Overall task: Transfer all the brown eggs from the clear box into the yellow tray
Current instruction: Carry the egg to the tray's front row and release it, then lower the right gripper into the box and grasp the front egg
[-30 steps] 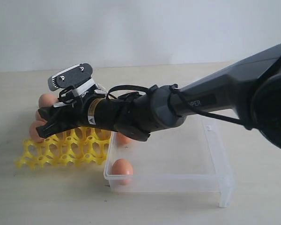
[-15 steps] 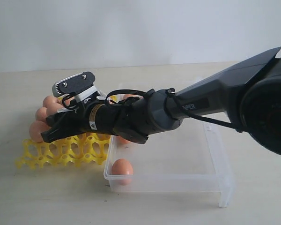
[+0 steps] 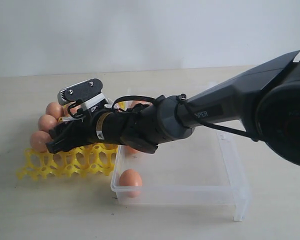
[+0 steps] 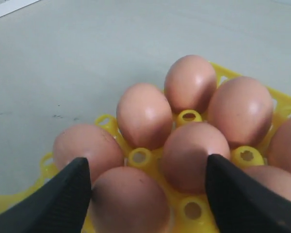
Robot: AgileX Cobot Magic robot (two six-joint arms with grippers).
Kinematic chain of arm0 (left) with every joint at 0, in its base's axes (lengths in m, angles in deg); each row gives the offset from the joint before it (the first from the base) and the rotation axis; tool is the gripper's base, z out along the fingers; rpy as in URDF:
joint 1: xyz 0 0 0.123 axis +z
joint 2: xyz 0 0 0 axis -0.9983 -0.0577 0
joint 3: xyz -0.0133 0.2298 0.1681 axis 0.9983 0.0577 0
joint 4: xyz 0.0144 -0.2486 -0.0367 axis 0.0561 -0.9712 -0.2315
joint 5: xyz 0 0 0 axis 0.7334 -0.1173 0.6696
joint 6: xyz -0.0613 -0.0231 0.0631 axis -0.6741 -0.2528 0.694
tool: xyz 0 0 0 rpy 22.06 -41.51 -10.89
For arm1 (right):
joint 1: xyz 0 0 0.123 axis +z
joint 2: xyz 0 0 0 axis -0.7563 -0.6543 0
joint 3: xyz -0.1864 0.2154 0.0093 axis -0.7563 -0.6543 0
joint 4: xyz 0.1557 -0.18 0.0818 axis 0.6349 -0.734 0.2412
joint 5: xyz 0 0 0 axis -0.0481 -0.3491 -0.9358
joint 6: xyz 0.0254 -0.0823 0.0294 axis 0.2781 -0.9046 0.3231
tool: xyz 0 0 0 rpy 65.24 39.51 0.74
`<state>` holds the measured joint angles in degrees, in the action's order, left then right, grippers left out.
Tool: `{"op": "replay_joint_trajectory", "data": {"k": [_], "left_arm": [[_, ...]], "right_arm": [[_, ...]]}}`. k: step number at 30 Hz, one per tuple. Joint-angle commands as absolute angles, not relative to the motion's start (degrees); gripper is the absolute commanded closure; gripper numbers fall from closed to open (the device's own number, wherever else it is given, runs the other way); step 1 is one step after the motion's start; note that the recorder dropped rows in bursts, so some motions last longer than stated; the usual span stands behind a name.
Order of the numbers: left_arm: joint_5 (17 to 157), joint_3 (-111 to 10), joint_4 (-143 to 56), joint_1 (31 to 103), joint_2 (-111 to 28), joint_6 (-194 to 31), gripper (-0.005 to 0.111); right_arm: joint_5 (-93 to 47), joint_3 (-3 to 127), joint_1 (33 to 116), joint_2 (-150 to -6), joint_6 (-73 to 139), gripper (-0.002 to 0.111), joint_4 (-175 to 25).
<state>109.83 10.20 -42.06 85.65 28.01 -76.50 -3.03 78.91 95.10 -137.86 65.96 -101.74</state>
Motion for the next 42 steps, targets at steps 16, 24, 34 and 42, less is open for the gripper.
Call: {"op": "replay_joint_trajectory", "data": {"k": [16, 24, 34, 42], "left_arm": [[109.57, 9.97, -42.07, 85.55, 28.35, -76.82, 0.107], [109.57, 9.97, -42.07, 85.55, 28.35, -76.82, 0.107], [109.57, 9.97, -42.07, 85.55, 28.35, -76.82, 0.107], [109.57, 9.97, -42.07, 85.55, 28.35, -76.82, 0.107]], "right_arm": [[-75.73, 79.06, 95.09, -114.75, 50.74, 0.051, -80.16], [-76.26, 79.06, 94.81, -117.87, 42.3, 0.051, -69.0], [-74.63, 79.06, 94.66, -122.67, 42.3, 0.051, -69.0], [-71.22, 79.06, 94.66, -126.17, 41.18, 0.051, -67.55]]}}
